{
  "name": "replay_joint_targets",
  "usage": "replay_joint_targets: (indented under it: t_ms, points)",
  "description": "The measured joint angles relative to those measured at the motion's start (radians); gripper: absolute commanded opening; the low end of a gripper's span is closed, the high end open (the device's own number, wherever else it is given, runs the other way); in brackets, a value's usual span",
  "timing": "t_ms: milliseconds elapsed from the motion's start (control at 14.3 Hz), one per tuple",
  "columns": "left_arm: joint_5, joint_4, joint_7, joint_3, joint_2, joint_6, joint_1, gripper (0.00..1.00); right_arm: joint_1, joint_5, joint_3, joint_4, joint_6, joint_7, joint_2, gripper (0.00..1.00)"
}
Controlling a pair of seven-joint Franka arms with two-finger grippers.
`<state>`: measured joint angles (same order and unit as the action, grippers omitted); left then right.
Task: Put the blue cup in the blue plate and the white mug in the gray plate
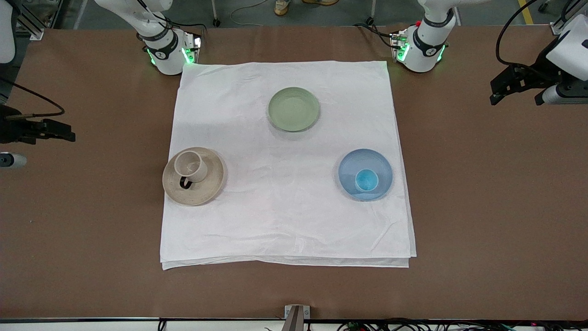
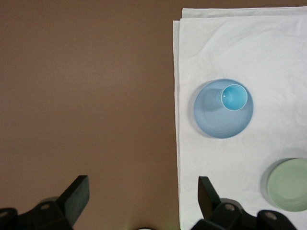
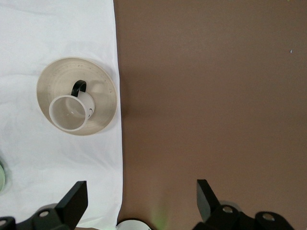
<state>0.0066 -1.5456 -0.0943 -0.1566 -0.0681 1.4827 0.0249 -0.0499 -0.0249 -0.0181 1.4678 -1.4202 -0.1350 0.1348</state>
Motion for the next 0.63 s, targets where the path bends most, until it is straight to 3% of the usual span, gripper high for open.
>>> replay_joint_targets:
  t_ms: [279, 628]
  points:
    - [0.0, -0.005, 0.006, 0.001, 0.002, 0.0, 0.0, 1.0, 0.042, 0.003, -0.035, 0.186, -0.049, -0.003, -0.177, 1.0]
    - [0.0, -0.005, 0.015, 0.003, 0.003, 0.001, 0.001, 1.0, 0.045, 0.003, -0.041, 0.24, -0.075, -0.01, -0.269, 1.0]
